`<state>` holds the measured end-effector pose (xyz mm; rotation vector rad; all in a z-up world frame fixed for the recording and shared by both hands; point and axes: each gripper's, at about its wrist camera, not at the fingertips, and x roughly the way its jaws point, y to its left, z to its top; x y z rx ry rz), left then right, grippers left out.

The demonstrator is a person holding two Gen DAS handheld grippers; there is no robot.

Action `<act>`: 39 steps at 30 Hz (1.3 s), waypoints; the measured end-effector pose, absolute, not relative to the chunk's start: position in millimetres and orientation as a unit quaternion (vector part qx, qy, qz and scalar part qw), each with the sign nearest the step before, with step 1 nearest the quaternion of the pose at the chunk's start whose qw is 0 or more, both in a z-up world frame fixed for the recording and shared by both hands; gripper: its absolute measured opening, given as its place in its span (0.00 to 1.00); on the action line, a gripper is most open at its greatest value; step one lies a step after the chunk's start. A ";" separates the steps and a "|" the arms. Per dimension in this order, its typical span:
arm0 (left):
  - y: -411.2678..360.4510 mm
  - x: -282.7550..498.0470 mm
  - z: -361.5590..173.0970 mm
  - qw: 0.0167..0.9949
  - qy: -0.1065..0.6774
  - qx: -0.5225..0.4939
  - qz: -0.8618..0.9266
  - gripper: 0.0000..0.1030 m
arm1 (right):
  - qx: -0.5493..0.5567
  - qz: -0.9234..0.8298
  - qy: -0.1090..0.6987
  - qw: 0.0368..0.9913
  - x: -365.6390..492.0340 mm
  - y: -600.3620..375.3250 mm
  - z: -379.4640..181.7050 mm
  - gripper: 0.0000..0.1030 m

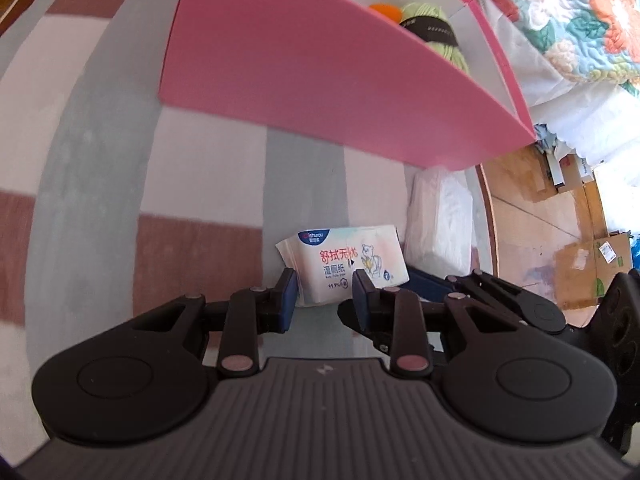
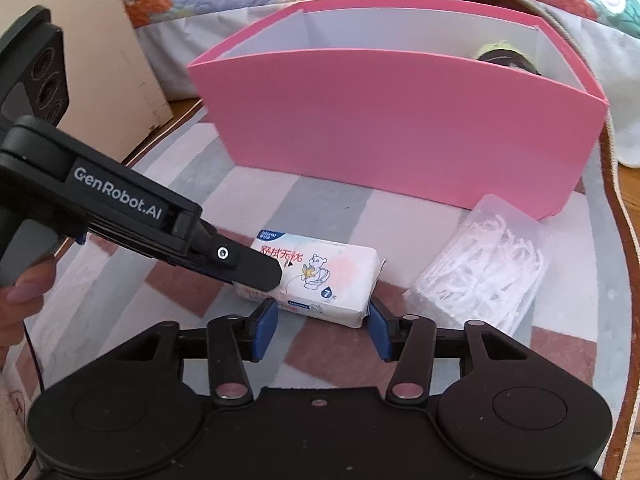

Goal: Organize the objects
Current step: 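Lower the left tool over the white tissue pack on the rug, then close the left tool on the end of the white tissue pack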

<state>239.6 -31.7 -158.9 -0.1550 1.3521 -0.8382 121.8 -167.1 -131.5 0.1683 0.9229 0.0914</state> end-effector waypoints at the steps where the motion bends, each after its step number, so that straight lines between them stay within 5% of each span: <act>1: -31.6 239.2 -159.5 0.698 0.608 -0.069 -0.371 0.28 | 0.079 0.049 0.445 0.891 121.0 -166.0 -131.4 0.59; 6: -33.6 238.8 -160.3 0.706 0.607 -0.067 -0.358 0.28 | 0.066 0.060 0.449 0.889 120.5 -154.2 -131.3 0.74; 14: -41.0 234.2 -156.1 0.722 0.590 -0.048 -0.357 0.28 | 0.046 0.046 0.444 0.894 125.1 -142.7 -135.0 0.84; 39: -34.8 213.2 -122.0 0.730 0.572 -0.037 -0.371 0.28 | -0.018 0.031 0.429 0.903 119.9 -129.2 -113.0 0.77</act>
